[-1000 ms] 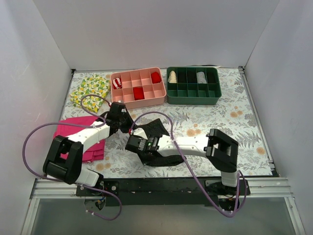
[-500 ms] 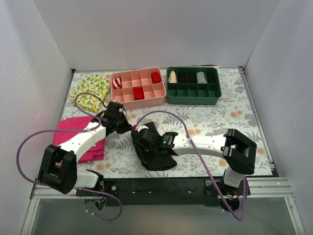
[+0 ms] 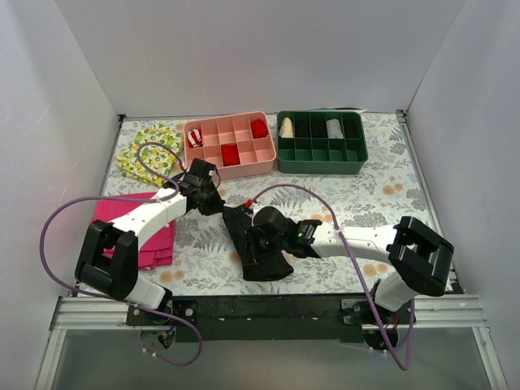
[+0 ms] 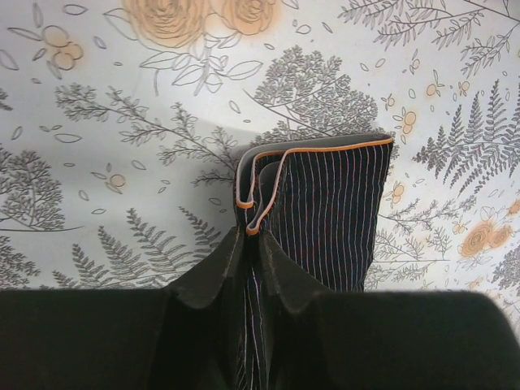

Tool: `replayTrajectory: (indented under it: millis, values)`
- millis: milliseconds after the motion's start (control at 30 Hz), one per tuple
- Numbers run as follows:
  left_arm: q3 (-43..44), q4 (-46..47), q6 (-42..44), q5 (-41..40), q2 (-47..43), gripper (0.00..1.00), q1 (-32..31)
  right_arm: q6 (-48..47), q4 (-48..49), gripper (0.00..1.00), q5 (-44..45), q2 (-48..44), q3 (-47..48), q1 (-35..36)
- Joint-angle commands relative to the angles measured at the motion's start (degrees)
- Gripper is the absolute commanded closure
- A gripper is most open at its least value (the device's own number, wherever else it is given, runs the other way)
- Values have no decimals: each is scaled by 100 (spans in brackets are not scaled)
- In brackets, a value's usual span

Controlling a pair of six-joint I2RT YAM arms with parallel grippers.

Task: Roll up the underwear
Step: Fold the underwear at the center of the board.

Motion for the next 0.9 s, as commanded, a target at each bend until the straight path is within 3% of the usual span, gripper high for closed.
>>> replayTrajectory:
  millis: [0, 333, 567, 867]
  values:
    - [551, -54, -55, -320, 264, 96, -268, 133, 603, 99, -338, -318, -248, -177]
    - [1202, -291, -168, -593, 731, 98, -550, 230, 911, 99, -356, -723, -838, -511]
    - [756, -529, -344, -971, 265, 96, -480, -148, 586, 99, -592, -442, -214, -362]
    - [-203, -634, -266, -831, -850, 96, 267, -289, 445, 99, -1032, 507, 840, 288]
